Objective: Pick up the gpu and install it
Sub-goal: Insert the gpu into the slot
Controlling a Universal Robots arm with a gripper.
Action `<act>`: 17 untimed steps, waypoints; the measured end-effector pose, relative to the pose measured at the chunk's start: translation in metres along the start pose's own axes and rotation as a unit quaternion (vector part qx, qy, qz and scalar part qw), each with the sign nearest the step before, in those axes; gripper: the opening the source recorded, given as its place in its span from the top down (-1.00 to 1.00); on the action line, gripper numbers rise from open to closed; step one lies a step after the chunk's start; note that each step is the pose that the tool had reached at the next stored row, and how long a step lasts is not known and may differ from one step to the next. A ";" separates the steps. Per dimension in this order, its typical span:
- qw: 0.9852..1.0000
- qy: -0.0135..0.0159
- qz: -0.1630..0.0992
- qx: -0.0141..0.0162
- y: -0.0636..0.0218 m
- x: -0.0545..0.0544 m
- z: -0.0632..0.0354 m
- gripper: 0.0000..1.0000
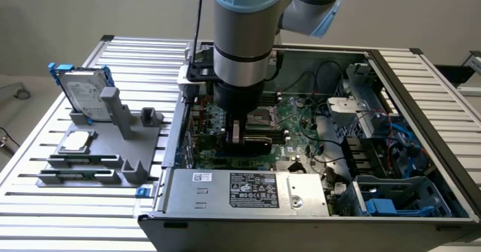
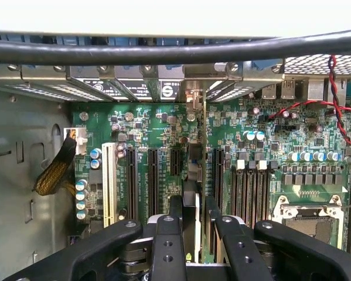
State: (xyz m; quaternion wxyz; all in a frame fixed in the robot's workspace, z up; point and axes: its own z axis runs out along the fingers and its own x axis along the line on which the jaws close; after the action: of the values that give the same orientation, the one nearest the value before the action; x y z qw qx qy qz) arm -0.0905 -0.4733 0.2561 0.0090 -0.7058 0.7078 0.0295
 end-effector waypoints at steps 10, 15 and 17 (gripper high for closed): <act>1.000 -0.001 0.000 -0.001 0.0003 0.000 0.0004 0.47; 1.000 -0.001 0.000 -0.002 0.0004 0.000 0.0000 0.47; 1.000 -0.001 0.000 -0.002 0.0003 0.000 -0.0002 0.47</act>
State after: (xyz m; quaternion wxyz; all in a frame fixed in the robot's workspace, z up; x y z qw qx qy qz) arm -0.0908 -0.4732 0.2563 0.0087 -0.7059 0.7076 0.0318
